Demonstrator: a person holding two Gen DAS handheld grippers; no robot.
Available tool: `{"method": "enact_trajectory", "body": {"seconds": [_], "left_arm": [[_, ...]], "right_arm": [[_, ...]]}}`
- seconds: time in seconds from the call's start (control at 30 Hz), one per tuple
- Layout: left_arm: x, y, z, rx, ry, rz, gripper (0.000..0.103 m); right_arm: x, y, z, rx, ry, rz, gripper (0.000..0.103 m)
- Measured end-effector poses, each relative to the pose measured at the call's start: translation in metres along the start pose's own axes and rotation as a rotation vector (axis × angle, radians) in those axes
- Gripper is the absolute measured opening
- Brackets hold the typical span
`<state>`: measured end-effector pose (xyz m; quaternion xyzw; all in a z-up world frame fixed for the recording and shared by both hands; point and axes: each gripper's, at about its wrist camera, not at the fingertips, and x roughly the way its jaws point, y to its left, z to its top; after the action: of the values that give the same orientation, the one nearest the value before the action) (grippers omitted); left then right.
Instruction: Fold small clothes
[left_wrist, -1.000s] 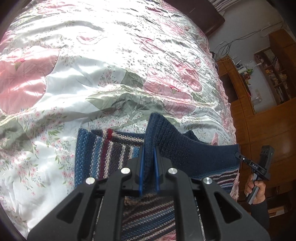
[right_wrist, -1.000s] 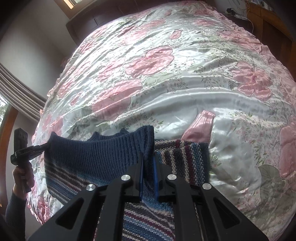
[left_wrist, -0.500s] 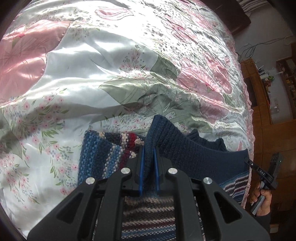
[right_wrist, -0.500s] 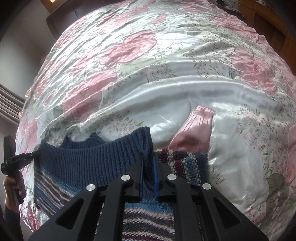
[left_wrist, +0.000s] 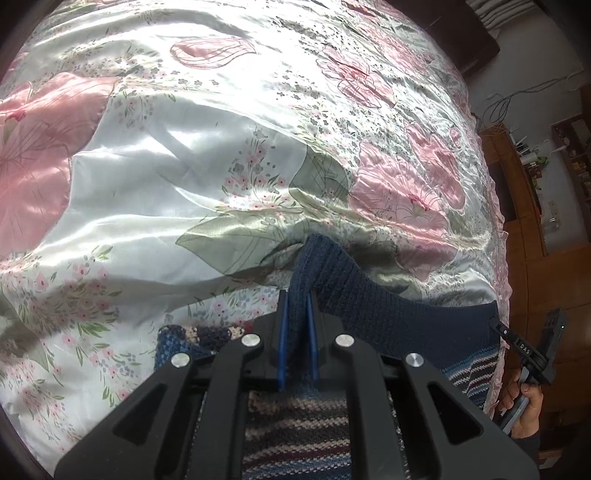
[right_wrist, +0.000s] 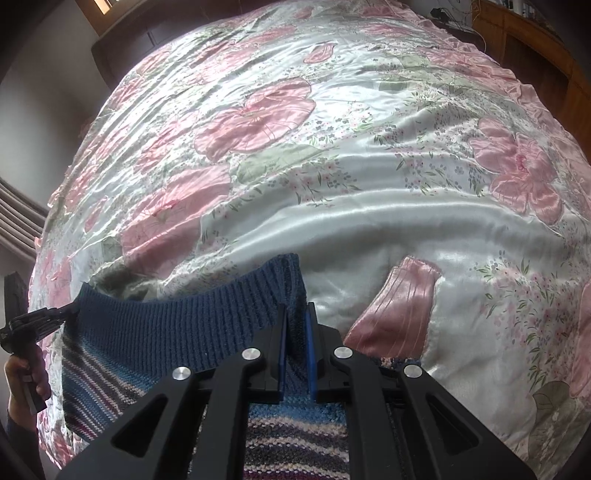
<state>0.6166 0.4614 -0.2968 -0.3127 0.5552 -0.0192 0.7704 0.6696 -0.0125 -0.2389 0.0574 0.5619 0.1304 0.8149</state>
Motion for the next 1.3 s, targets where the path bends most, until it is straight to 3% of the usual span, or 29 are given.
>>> {"method": "enact_trajectory", "body": {"seconds": [0.23, 0.3, 0.33, 0.4, 0.5, 0.57, 0.63, 0.77, 0.83, 0.87, 0.9, 1.03, 1.17, 1.23, 1.3], "left_arm": [[0.030, 0.020, -0.005, -0.022, 0.041, 0.038, 0.009], [0.030, 0.023, -0.007, -0.038, 0.033, 0.039, 0.021], [0.026, 0.024, -0.008, -0.055, 0.024, 0.026, 0.026], [0.012, 0.028, -0.010, -0.076, -0.009, 0.025, 0.051], [-0.025, 0.029, -0.014, -0.055, -0.079, -0.007, 0.059], [-0.044, 0.030, -0.023, -0.039, -0.087, -0.043, 0.060], [-0.051, 0.028, -0.036, 0.001, -0.065, -0.033, 0.060], [-0.038, 0.028, -0.057, 0.059, -0.023, 0.058, 0.060], [-0.021, 0.029, -0.064, 0.085, 0.009, 0.129, 0.054], [-0.012, 0.030, -0.067, 0.110, 0.017, 0.201, 0.044], [-0.005, 0.033, -0.069, 0.113, 0.025, 0.233, 0.041], [-0.014, 0.038, -0.067, 0.060, 0.007, 0.228, 0.041], [-0.069, 0.031, -0.076, 0.051, -0.096, 0.144, 0.047], [-0.090, 0.028, -0.091, 0.061, -0.121, 0.048, 0.048], [-0.094, 0.025, -0.111, 0.066, -0.090, -0.081, 0.048]], "right_arm": [[0.029, -0.017, -0.006, 0.048, 0.038, 0.019, 0.009], [0.036, -0.022, -0.010, 0.075, 0.056, 0.035, 0.015], [0.033, -0.024, -0.012, 0.086, 0.037, 0.047, 0.023], [0.017, -0.028, -0.018, 0.089, 0.013, 0.103, 0.031], [-0.014, -0.044, -0.031, 0.089, -0.010, 0.119, 0.031], [-0.029, -0.057, -0.043, 0.096, -0.009, 0.113, 0.029], [-0.037, -0.065, -0.055, 0.087, -0.005, 0.100, 0.029], [-0.032, -0.070, -0.070, 0.097, 0.033, 0.120, 0.029], [-0.025, -0.067, -0.074, 0.087, 0.041, 0.095, 0.020], [-0.021, -0.068, -0.075, 0.083, 0.043, 0.045, 0.020], [-0.016, -0.072, -0.078, 0.104, 0.051, 0.029, 0.020], [-0.021, -0.071, -0.083, 0.120, 0.046, 0.030, 0.022], [-0.070, -0.061, -0.095, 0.093, -0.047, 0.116, 0.022], [-0.086, -0.056, -0.112, 0.088, -0.051, 0.198, 0.022], [-0.088, -0.053, -0.131, 0.088, -0.029, 0.232, 0.022]]}}
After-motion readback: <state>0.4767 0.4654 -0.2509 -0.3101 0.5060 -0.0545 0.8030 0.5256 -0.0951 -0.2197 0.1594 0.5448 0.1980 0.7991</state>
